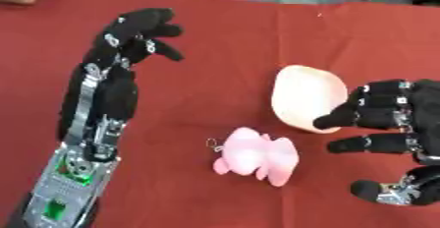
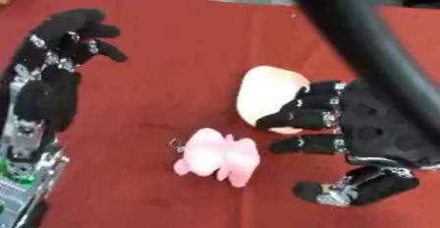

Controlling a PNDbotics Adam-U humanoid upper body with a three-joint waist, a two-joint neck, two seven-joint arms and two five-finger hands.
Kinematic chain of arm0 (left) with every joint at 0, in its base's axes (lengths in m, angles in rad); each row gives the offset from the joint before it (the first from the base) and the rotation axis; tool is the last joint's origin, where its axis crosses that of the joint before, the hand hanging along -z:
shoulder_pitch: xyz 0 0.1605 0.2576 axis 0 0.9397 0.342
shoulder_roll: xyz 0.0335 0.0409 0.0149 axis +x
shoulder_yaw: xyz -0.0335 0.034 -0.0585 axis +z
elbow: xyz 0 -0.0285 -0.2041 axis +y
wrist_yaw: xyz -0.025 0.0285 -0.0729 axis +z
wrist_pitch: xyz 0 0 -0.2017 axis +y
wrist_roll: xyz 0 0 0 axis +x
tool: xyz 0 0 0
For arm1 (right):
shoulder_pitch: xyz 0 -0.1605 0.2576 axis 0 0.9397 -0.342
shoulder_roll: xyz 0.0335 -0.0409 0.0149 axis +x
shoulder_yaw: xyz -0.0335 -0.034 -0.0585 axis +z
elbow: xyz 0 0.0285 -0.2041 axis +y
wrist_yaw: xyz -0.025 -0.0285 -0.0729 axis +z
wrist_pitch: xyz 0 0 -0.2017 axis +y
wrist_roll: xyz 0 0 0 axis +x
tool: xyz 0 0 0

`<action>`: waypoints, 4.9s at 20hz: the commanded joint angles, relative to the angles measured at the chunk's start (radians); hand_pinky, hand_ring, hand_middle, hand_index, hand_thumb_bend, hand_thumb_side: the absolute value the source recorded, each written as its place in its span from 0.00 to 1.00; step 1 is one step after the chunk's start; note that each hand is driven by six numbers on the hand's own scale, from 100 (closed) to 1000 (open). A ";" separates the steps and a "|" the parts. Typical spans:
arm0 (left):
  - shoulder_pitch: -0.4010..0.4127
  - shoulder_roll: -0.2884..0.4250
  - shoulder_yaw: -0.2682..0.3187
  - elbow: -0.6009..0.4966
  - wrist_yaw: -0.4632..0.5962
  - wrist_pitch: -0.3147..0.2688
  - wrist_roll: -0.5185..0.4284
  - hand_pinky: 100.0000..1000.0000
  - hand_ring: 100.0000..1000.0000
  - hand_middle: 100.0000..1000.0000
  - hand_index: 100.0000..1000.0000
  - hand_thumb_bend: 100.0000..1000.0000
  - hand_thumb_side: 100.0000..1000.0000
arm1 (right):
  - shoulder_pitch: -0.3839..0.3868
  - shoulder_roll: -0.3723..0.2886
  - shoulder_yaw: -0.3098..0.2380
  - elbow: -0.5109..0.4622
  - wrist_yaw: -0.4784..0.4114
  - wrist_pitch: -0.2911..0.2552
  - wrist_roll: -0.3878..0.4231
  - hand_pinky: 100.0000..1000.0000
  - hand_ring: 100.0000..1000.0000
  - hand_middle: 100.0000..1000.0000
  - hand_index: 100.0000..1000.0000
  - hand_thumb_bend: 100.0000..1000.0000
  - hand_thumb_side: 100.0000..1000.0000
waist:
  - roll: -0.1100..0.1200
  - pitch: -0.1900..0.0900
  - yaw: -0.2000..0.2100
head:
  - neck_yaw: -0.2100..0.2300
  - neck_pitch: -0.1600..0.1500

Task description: Pick up objects on the table and place them in the box.

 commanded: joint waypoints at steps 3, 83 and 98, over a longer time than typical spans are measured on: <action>-0.017 -0.001 -0.003 -0.019 0.008 -0.007 -0.002 0.51 0.74 0.76 0.86 0.00 0.83 | -0.019 0.022 0.001 -0.013 0.005 0.021 0.041 0.59 0.68 0.83 0.76 0.25 0.45 | 0.002 -0.026 0.005 | 0.010 -0.003; -0.119 -0.072 -0.062 -0.019 0.044 -0.006 -0.084 0.50 0.75 0.76 0.85 0.00 0.81 | -0.134 0.201 0.083 0.096 0.205 0.081 0.075 0.28 0.57 0.79 0.81 0.40 0.56 | 0.009 0.011 0.130 | -0.038 -0.040; -0.137 -0.087 -0.072 -0.019 0.057 -0.006 -0.093 0.50 0.75 0.76 0.85 0.00 0.81 | -0.130 0.235 0.100 0.207 0.320 0.060 0.041 0.31 0.56 0.78 0.80 0.36 0.53 | 0.017 0.027 0.149 | -0.049 -0.026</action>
